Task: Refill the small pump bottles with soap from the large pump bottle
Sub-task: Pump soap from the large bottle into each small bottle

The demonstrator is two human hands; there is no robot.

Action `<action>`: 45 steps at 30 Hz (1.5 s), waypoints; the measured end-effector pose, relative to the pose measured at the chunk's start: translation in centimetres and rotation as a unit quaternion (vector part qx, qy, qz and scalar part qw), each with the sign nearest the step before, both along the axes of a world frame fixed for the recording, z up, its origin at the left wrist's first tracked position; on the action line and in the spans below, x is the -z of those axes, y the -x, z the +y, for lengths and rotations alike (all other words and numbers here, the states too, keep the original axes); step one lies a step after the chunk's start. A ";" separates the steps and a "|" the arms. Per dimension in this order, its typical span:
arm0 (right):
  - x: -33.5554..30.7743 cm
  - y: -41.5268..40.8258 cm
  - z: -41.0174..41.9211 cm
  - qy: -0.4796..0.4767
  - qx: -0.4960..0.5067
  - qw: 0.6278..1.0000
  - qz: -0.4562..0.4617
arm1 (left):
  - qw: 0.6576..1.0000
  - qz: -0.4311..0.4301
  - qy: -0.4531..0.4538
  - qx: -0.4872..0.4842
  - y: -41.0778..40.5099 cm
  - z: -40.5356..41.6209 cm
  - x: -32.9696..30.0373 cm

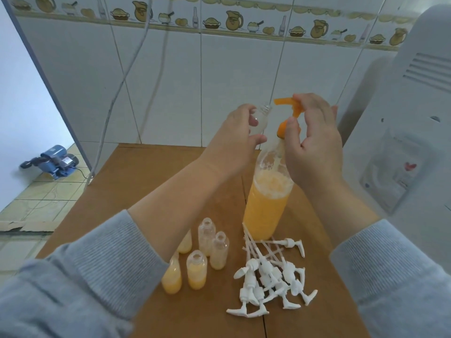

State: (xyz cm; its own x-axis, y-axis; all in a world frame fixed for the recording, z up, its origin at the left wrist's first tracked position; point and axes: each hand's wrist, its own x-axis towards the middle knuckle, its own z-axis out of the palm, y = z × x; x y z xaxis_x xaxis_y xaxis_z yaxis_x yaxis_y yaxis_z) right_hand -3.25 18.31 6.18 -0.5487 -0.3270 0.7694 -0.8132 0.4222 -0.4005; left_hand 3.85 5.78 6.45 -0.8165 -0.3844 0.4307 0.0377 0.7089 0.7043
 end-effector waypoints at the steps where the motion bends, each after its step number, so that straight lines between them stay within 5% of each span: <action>1: 0.0 0.0 0.0 0.001 -0.001 1.000 0.001 | 1.000 0.009 0.008 0.005 -0.1 0.0 -0.1; 9: 0.2 0.4 0.1 -0.003 -0.004 1.000 0.008 | 0.996 0.085 -0.019 0.012 0.1 -0.3 -0.7; 20: 0.1 0.6 0.0 -0.006 0.006 0.999 0.039 | 0.982 -0.006 0.186 -0.044 -0.1 -1.1 -1.5; 45: 1.6 0.5 -0.4 0.038 -0.006 0.999 0.030 | 0.984 -0.076 0.158 0.018 -1.0 -0.8 -1.8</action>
